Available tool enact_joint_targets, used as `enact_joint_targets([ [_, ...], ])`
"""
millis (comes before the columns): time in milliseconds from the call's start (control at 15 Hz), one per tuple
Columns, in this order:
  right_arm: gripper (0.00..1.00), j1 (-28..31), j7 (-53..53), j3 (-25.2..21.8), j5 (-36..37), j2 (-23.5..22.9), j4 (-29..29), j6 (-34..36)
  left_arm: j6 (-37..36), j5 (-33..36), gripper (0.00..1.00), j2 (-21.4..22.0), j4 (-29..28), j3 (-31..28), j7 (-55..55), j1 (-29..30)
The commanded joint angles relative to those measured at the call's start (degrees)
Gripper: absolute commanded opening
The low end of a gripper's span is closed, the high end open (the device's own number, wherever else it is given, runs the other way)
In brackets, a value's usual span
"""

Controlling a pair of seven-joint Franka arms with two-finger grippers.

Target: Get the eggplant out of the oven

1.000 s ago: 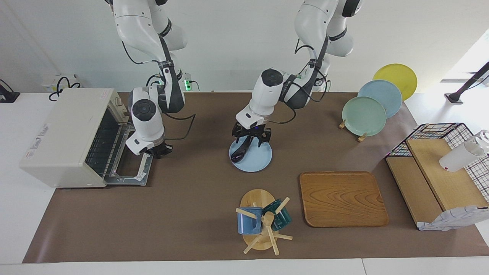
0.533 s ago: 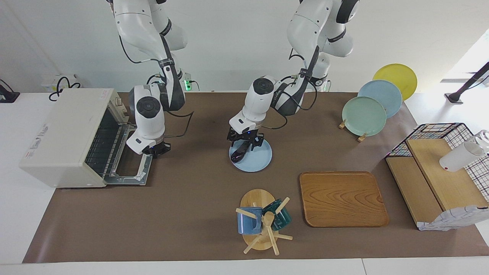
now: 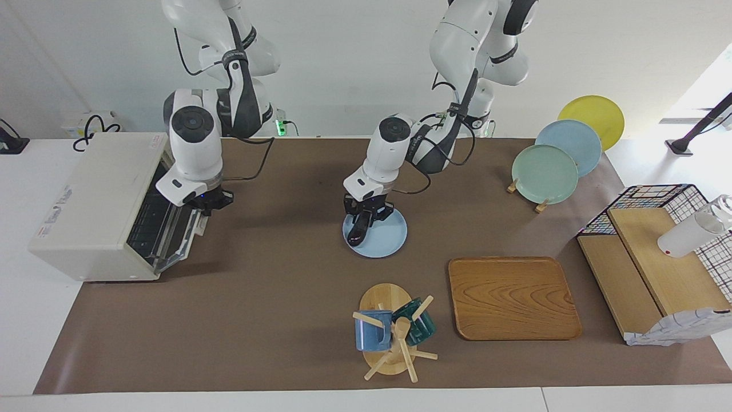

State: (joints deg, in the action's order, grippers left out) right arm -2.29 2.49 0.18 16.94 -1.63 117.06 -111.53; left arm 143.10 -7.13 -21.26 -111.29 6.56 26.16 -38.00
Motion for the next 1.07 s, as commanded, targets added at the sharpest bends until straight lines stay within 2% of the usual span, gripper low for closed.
enact_joint_targets([
  [0,0.0,4.0,-4.8,-0.6,2.1,2.7,1.3,2.9,0.6,-0.9,0.32,-0.2,-0.1,-0.7,-1.5,0.1],
  [200,0.0,4.5,-7.4,-0.6,1.7,5.8,1.4,5.4,0.3,-0.9,0.0,-0.1,0.0,-0.8,-1.4,0.4],
  [467,0.08,5.0,-8.7,-0.6,-1.2,9.0,0.8,8.5,-2.3,-0.9,0.0,1.7,0.2,-0.9,-1.5,2.7],
  [667,0.18,5.1,-10.2,-0.7,-3.0,9.8,-1.7,12.1,-9.9,-1.1,0.0,5.9,3.0,-0.8,-1.6,7.0],
  [867,0.35,5.1,-9.8,-0.7,-9.1,9.3,-2.5,11.4,-19.3,-1.1,0.0,5.2,10.5,-0.9,-3.7,14.0],
  [933,0.4,5.0,-9.6,-0.7,-10.4,8.9,-3.6,11.7,-19.8,-1.1,0.0,4.9,10.8,-0.9,-7.0,17.1],
  [1000,0.59,5.1,-9.7,-0.7,-11.6,8.0,-5.9,12.7,-20.0,-1.1,0.0,4.7,10.8,-0.9,-10.9,20.9],
])
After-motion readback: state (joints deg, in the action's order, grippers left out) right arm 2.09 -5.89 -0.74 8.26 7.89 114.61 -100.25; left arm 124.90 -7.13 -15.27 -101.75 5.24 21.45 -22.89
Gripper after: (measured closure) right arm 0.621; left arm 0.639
